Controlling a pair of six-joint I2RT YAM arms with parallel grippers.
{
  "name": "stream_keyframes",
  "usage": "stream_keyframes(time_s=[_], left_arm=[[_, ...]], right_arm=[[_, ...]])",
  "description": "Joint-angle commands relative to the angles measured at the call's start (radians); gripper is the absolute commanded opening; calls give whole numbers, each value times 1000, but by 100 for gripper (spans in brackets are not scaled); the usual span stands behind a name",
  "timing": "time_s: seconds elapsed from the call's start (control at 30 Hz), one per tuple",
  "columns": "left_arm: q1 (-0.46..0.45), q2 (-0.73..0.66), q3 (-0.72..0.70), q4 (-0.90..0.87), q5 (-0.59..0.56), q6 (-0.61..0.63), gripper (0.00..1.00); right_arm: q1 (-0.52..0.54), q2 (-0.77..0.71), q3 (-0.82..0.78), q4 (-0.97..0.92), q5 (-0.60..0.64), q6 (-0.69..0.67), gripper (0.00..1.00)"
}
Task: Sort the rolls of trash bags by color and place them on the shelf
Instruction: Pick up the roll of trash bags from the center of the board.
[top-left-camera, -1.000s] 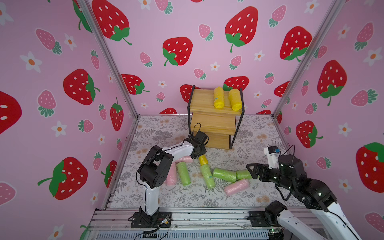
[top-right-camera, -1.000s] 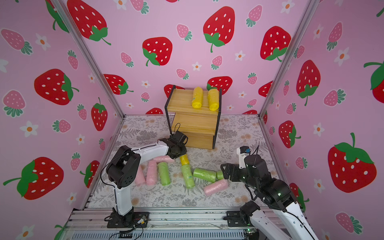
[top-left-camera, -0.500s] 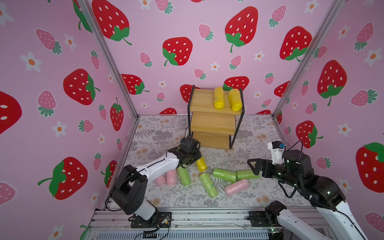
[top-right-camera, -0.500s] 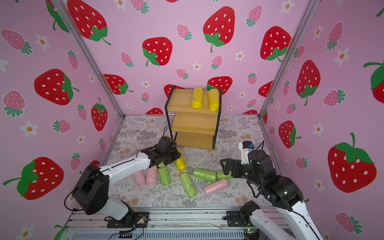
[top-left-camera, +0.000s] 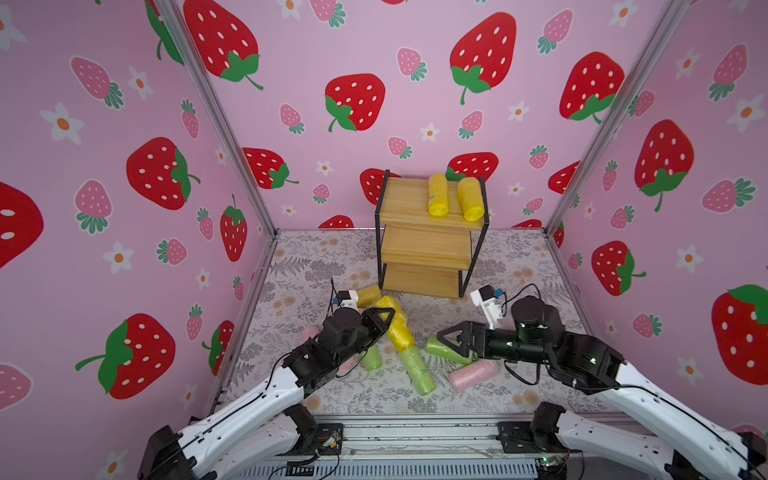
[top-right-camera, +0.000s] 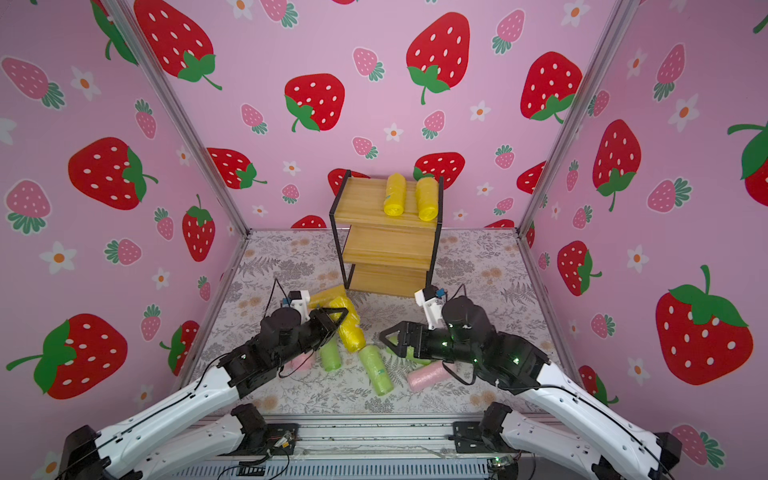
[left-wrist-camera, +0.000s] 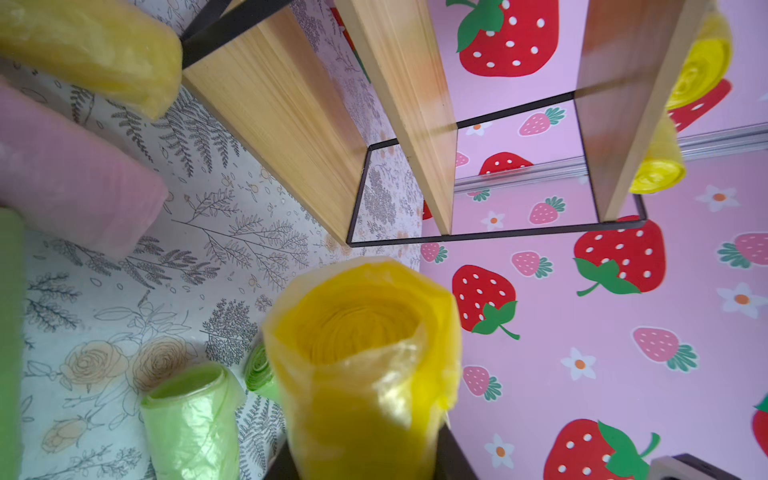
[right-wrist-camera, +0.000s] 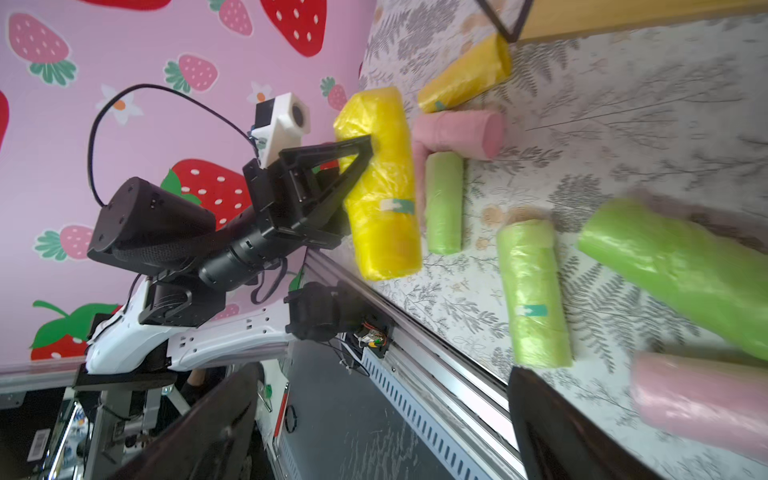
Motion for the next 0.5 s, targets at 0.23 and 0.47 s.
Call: stream_keyframes(time_s=[0.23,0.47], left_arm=[[-100,-317,-68,-27,-198,-151,0],[-104,-385,-86,-62,-200,-172,0]], right_arm=[[199,271,89,238,151,-23,100],[211,304,26,364,146,20,97]])
